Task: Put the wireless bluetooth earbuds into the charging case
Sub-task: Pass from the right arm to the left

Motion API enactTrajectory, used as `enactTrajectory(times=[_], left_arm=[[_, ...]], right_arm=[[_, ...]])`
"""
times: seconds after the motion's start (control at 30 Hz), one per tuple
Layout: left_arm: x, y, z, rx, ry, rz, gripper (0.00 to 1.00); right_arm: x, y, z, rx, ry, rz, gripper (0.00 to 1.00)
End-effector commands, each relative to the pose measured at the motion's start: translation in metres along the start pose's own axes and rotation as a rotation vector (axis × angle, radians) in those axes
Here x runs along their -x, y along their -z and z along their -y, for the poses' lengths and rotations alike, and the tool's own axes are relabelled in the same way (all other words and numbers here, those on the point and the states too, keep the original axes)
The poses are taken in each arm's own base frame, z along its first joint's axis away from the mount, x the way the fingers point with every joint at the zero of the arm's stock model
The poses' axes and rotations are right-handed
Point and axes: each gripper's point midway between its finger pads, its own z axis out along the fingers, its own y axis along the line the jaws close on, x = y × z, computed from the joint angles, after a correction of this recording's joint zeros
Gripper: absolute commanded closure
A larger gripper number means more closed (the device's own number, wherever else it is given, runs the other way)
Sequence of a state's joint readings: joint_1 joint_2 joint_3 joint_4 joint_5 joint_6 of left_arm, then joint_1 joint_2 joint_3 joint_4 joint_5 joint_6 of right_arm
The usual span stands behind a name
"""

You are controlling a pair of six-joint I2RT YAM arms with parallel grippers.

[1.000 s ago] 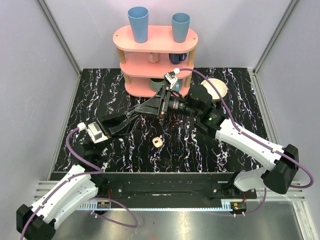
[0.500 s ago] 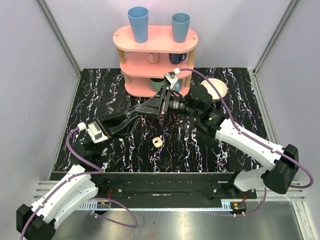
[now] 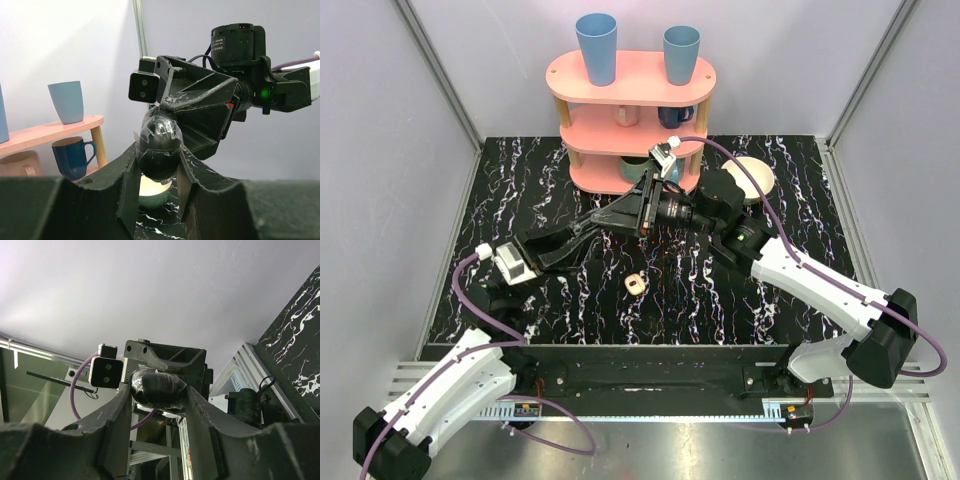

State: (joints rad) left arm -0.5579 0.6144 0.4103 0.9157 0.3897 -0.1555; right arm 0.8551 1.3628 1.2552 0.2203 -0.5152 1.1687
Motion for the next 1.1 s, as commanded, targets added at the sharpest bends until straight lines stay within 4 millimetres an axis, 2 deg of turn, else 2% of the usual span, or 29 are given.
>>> enactTrajectory(times=[0.0, 0.03, 0.07, 0.1, 0.13, 0.27, 0.3, 0.33, 0.43, 0.47, 0.5, 0.57, 0.6, 0.77, 0.93, 1.07], left_arm=[[0.015, -0.005, 0.002, -0.017, -0.019, 0.058, 0.81], [0.014, -0.005, 0.002, -0.016, -0.015, 0.051, 0.81], [0.013, -0.006, 0.001, -0.011, -0.010, 0.051, 0.74], [0.013, -0.006, 0.001, -0.011, -0.009, 0.052, 0.71], [0.015, -0.006, 0.001, -0.013, -0.009, 0.059, 0.73], [0.013, -0.006, 0.003, -0.022, -0.009, 0.050, 0.99], [0.014, -0.007, 0.003, -0.026, -0.013, 0.047, 1.00], [0.012, -0.007, 0.003, -0.023, -0.012, 0.039, 1.00], [0.012, -0.005, 0.002, -0.017, -0.015, 0.041, 1.00], [0.012, -0.004, -0.001, -0.001, -0.016, 0.045, 1.00], [0.010, -0.002, -0.001, 0.004, -0.019, 0.043, 1.00], [0.009, 0.002, -0.001, 0.012, -0.019, 0.046, 1.00], [0.008, 0.003, -0.001, 0.012, -0.020, 0.043, 1.00], [0.001, 0.010, -0.002, 0.032, -0.003, 0.032, 1.00], [-0.004, 0.016, -0.001, 0.046, 0.028, 0.030, 1.00], [-0.007, 0.018, 0.002, 0.037, 0.056, 0.037, 1.00]], right_arm=[[0.007, 0.006, -0.018, 0.061, 0.033, 0.022, 1.00], [0.006, 0.006, -0.019, 0.063, 0.033, 0.021, 1.00], [0.006, 0.006, -0.017, 0.060, 0.032, 0.021, 1.00], [0.007, 0.007, -0.019, 0.064, 0.035, 0.023, 1.00], [0.007, 0.006, -0.019, 0.064, 0.034, 0.021, 1.00], [0.007, 0.006, -0.017, 0.061, 0.032, 0.022, 1.00], [0.006, 0.007, -0.017, 0.060, 0.031, 0.020, 1.00], [0.006, 0.006, -0.016, 0.057, 0.037, 0.021, 0.94], [0.008, 0.008, -0.012, 0.045, 0.065, 0.030, 0.66], [0.008, 0.009, -0.010, 0.037, 0.078, 0.034, 0.48], [0.011, 0.009, -0.005, 0.006, 0.080, 0.050, 0.43], [0.016, 0.014, -0.006, -0.019, 0.151, 0.074, 0.32], [0.021, 0.018, -0.008, -0.047, 0.175, 0.097, 0.30], [0.033, 0.031, -0.003, -0.155, 0.383, 0.137, 0.20], [0.029, 0.041, 0.009, -0.242, 0.543, 0.060, 0.22], [0.027, 0.043, 0.019, -0.289, 0.588, 0.020, 0.23]])
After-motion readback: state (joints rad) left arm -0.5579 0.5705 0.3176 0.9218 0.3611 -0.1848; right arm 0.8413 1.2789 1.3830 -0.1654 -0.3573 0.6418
